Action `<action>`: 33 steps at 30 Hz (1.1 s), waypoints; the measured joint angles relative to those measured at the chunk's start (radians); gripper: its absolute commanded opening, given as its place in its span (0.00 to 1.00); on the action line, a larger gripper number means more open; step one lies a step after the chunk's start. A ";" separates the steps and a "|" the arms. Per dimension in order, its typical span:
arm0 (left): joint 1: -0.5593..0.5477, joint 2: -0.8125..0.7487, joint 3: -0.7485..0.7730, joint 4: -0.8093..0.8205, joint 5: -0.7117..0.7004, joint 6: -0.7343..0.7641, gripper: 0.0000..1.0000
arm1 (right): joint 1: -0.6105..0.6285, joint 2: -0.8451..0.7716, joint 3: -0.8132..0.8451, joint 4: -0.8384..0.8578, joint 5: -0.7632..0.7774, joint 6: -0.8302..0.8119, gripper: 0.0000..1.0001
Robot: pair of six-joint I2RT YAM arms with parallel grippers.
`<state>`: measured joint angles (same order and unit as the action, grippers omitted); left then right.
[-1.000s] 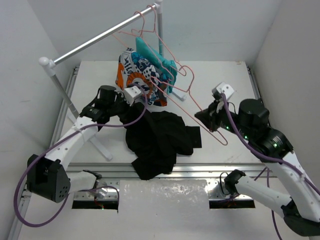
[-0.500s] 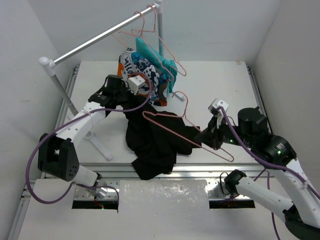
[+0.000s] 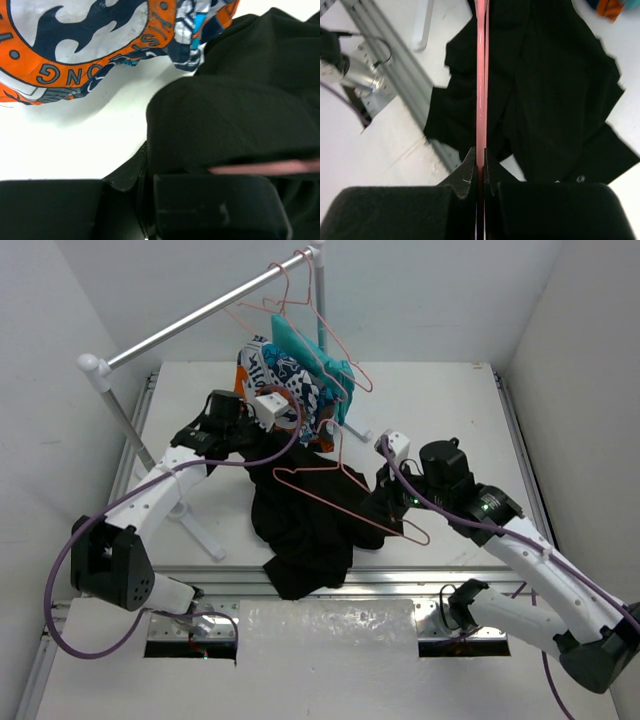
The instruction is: Place the shirt on the hanger
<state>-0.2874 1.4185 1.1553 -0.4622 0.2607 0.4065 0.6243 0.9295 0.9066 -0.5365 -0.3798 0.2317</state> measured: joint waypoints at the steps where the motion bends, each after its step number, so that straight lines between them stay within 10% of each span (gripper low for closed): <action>1: 0.000 -0.009 0.000 -0.005 0.008 0.000 0.00 | 0.000 0.009 -0.002 0.023 0.014 0.000 0.00; 33: -0.039 -0.145 0.282 -0.455 0.308 0.095 0.04 | 0.121 0.240 0.016 0.466 0.243 -0.113 0.00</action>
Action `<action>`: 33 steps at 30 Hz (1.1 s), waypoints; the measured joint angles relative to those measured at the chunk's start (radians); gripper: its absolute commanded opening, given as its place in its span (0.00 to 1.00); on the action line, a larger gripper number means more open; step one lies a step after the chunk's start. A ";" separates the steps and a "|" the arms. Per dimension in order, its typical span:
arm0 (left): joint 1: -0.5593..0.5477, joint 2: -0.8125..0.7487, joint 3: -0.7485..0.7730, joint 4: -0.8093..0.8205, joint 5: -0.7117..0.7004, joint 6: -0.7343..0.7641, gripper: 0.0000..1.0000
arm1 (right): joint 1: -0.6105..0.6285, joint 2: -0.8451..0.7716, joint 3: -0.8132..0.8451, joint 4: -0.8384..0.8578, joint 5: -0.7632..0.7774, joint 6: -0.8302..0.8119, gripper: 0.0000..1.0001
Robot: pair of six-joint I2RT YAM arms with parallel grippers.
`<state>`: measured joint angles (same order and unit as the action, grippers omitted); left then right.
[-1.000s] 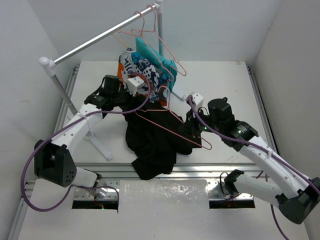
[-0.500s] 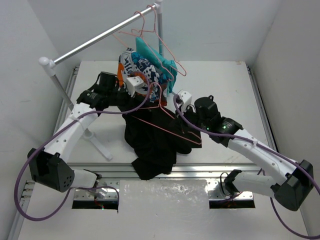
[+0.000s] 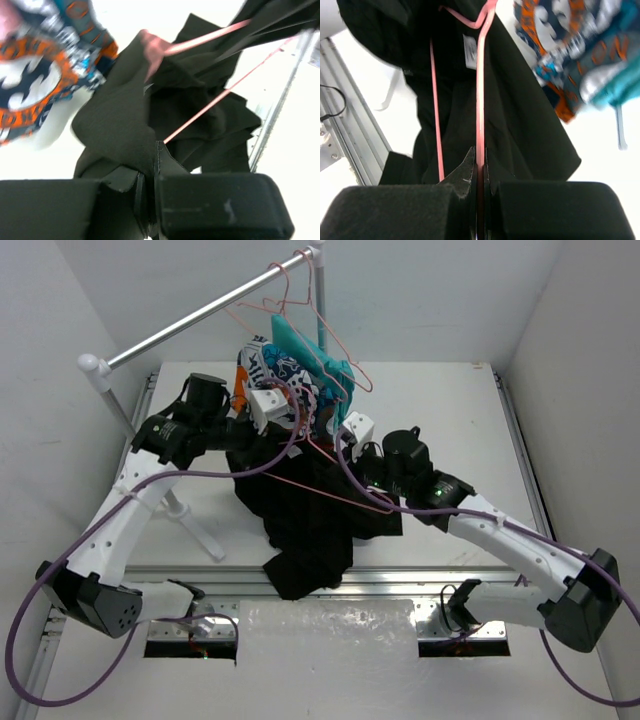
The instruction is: Place the shirt on the hanger
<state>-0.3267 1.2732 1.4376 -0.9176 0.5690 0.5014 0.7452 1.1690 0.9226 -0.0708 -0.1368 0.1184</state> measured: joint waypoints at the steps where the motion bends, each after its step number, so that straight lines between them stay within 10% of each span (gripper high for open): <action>1: -0.018 -0.005 0.011 -0.003 0.006 0.003 0.04 | 0.005 0.009 0.000 0.013 -0.010 -0.006 0.00; 18: -0.087 -0.147 -0.048 -0.071 0.202 0.143 0.07 | 0.018 0.011 -0.211 0.345 -0.063 -0.057 0.00; 22: -0.094 -0.200 -0.145 -0.046 0.182 0.163 0.27 | 0.018 0.003 -0.270 0.424 -0.089 -0.070 0.00; 27: -0.098 -0.188 -0.245 -0.023 0.136 0.191 0.83 | 0.018 0.003 -0.354 0.517 -0.127 -0.089 0.00; 33: -0.098 -0.225 -0.255 0.014 0.067 0.209 0.94 | -0.004 0.007 -0.417 0.574 -0.163 -0.092 0.00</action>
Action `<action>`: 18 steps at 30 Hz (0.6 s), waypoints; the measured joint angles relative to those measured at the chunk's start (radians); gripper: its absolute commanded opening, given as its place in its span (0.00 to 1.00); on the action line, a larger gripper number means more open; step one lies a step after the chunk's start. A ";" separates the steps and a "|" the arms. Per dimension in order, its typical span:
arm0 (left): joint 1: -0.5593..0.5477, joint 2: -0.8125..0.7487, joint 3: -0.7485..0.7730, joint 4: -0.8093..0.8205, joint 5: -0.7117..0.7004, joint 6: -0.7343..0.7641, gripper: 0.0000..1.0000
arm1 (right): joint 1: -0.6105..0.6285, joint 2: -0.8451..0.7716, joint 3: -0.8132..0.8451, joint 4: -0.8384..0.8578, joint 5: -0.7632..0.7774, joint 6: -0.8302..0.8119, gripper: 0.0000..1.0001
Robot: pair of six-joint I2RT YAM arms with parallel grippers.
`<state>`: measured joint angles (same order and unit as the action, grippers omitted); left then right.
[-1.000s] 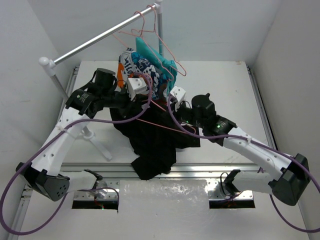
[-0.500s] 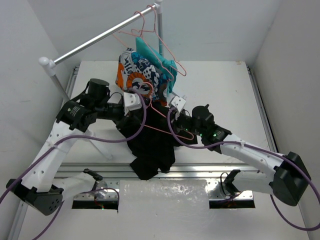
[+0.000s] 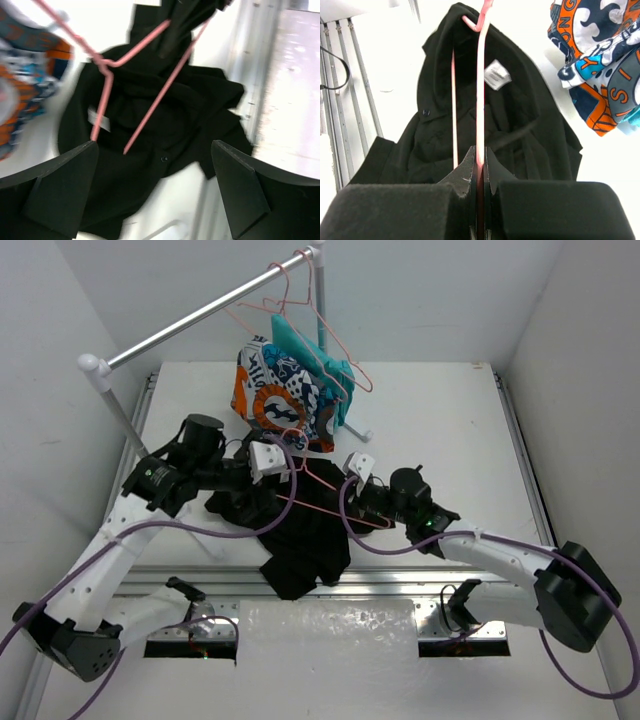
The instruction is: Place the shirt on the hanger
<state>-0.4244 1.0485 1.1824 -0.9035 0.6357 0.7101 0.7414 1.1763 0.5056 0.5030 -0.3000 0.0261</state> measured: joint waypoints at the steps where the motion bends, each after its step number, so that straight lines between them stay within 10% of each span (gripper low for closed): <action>1: 0.000 -0.016 -0.001 0.012 -0.020 -0.002 0.94 | -0.004 0.006 -0.003 0.014 -0.006 0.000 0.00; 14: 0.143 -0.100 -0.122 0.268 -0.484 -0.063 0.70 | -0.027 0.127 -0.019 0.102 -0.047 0.015 0.00; 18: 0.239 -0.050 -0.249 0.321 -0.493 0.032 0.92 | -0.027 0.135 -0.019 0.105 -0.050 0.015 0.00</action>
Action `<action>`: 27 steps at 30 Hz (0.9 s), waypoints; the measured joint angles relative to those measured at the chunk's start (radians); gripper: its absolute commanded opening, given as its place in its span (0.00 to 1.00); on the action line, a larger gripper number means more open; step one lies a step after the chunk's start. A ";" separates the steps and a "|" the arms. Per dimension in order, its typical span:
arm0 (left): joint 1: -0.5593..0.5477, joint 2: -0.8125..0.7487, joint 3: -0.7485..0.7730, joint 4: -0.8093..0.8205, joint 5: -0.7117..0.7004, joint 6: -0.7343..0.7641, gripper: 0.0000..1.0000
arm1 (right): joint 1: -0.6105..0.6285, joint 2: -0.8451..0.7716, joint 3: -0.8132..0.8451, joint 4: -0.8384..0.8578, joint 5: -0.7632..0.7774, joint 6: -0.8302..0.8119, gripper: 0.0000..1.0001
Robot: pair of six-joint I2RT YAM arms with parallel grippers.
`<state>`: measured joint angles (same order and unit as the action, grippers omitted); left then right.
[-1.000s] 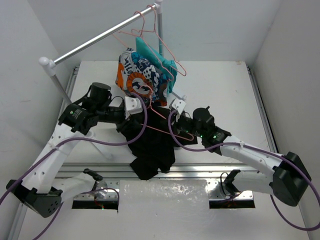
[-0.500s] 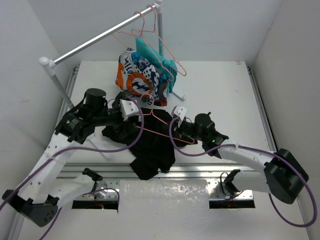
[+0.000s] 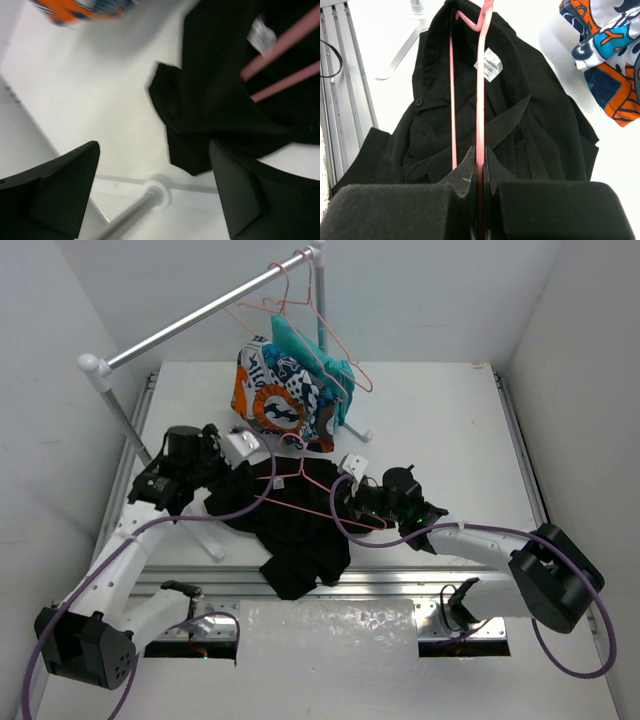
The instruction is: Place the shirt on the hanger
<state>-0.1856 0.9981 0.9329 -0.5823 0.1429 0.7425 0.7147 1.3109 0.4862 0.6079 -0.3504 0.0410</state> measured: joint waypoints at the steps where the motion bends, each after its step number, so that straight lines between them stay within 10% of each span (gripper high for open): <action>1: 0.002 -0.004 -0.032 0.006 0.002 0.020 0.95 | 0.000 0.000 0.000 0.002 -0.001 0.000 0.00; 15: 0.121 0.103 -0.231 0.201 0.292 0.338 0.98 | -0.006 0.000 -0.002 0.017 -0.028 0.000 0.00; 18: 0.121 0.167 -0.233 0.212 0.368 0.370 0.84 | -0.006 0.000 -0.002 0.018 -0.034 -0.001 0.00; 19: 0.121 0.183 -0.233 0.213 0.395 0.381 0.58 | -0.006 0.000 -0.002 0.018 -0.037 -0.002 0.00; 21: 0.121 0.200 -0.233 0.212 0.447 0.393 0.39 | -0.006 0.000 -0.002 0.019 -0.041 -0.005 0.00; 27: 0.121 0.203 -0.231 0.221 0.564 0.410 0.08 | -0.006 0.000 -0.002 0.018 -0.057 -0.016 0.00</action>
<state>-0.0647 1.2007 0.7017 -0.3611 0.7071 1.1522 0.7090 1.3109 0.4843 0.6262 -0.4076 0.0254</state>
